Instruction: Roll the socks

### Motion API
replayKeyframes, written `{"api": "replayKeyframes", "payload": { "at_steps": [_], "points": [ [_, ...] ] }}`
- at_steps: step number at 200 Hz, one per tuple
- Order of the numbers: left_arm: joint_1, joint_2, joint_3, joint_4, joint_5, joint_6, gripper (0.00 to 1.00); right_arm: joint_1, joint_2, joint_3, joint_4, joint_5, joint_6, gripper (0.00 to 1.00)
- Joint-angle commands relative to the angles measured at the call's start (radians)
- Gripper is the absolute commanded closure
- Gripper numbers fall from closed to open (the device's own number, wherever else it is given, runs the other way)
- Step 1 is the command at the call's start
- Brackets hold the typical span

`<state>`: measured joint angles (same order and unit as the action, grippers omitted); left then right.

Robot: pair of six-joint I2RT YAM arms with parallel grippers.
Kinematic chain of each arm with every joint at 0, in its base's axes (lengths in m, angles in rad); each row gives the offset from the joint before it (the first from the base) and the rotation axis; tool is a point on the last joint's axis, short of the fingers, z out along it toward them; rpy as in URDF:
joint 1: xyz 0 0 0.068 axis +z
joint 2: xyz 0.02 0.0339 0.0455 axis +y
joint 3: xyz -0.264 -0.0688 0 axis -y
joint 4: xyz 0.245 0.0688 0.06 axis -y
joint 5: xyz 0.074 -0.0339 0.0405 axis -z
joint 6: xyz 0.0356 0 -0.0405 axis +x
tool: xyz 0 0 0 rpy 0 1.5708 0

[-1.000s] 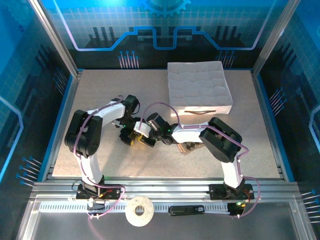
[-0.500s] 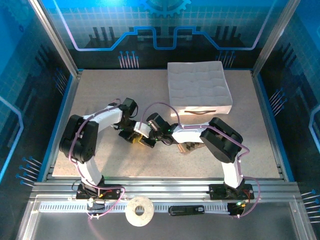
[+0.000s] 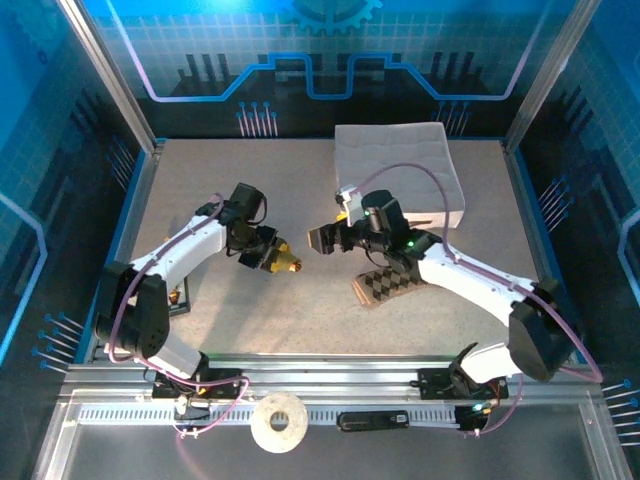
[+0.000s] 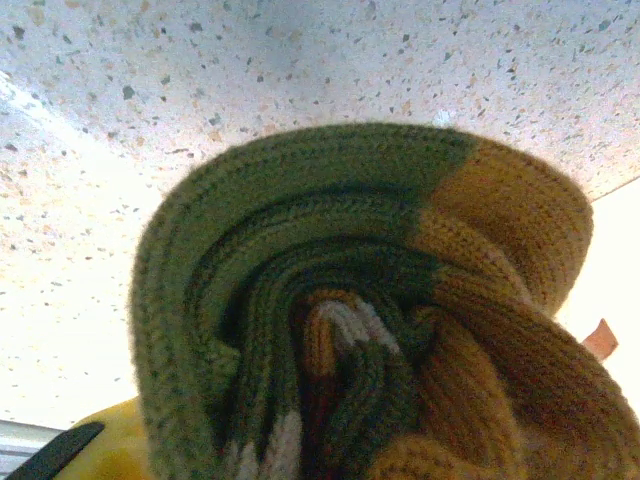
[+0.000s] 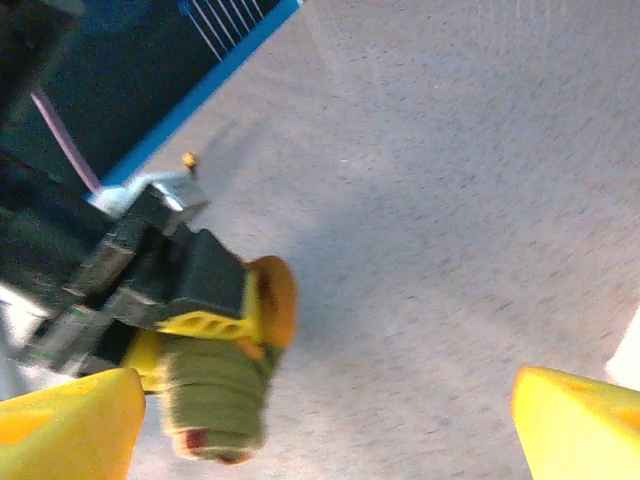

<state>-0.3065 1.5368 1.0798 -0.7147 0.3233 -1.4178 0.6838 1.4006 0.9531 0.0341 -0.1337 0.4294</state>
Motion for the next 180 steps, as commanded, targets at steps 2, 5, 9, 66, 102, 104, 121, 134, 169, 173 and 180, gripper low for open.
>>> {"api": "replayKeyframes", "payload": {
  "at_steps": [2, 5, 9, 66, 102, 104, 121, 134, 169, 173, 180],
  "points": [
    [0.006, 0.002, 0.041, 0.016, 0.067, -0.05, 0.86, 0.022, 0.041, -0.068, 0.04, -0.137, 0.347, 0.06],
    [0.006, 0.004, 0.044, 0.017, 0.069, -0.051, 0.86, 0.023, 0.048, -0.068, 0.05, -0.143, 0.373, 0.06],
    [0.007, 0.006, 0.049, 0.019, 0.07, -0.055, 0.86, 0.023, 0.055, -0.068, 0.068, -0.15, 0.404, 0.06],
    [0.004, 0.022, 0.085, 0.035, 0.085, -0.079, 0.86, 0.036, 0.143, -0.146, 0.342, -0.173, 0.647, 0.04],
    [0.003, 0.018, 0.079, 0.057, 0.091, -0.1, 0.85, 0.058, 0.228, -0.141, 0.521, -0.171, 0.787, 0.05],
    [0.003, 0.017, 0.078, 0.057, 0.091, -0.101, 0.85, 0.06, 0.233, -0.137, 0.524, -0.171, 0.791, 0.05],
    [0.003, 0.02, 0.084, 0.063, 0.094, -0.106, 0.85, 0.073, 0.265, -0.119, 0.555, -0.165, 0.815, 0.05],
    [0.003, 0.02, 0.086, 0.065, 0.097, -0.108, 0.85, 0.078, 0.282, -0.103, 0.571, -0.166, 0.819, 0.06],
    [0.005, 0.024, 0.085, 0.064, 0.1, -0.107, 0.85, 0.076, 0.257, -0.107, 0.569, -0.136, 0.827, 0.06],
    [0.005, 0.023, 0.085, 0.064, 0.099, -0.106, 0.86, 0.076, 0.242, -0.118, 0.566, -0.121, 0.828, 0.06],
    [0.004, 0.022, 0.085, 0.065, 0.096, -0.107, 0.86, 0.079, 0.206, -0.144, 0.562, -0.084, 0.829, 0.06]
  ]
}}
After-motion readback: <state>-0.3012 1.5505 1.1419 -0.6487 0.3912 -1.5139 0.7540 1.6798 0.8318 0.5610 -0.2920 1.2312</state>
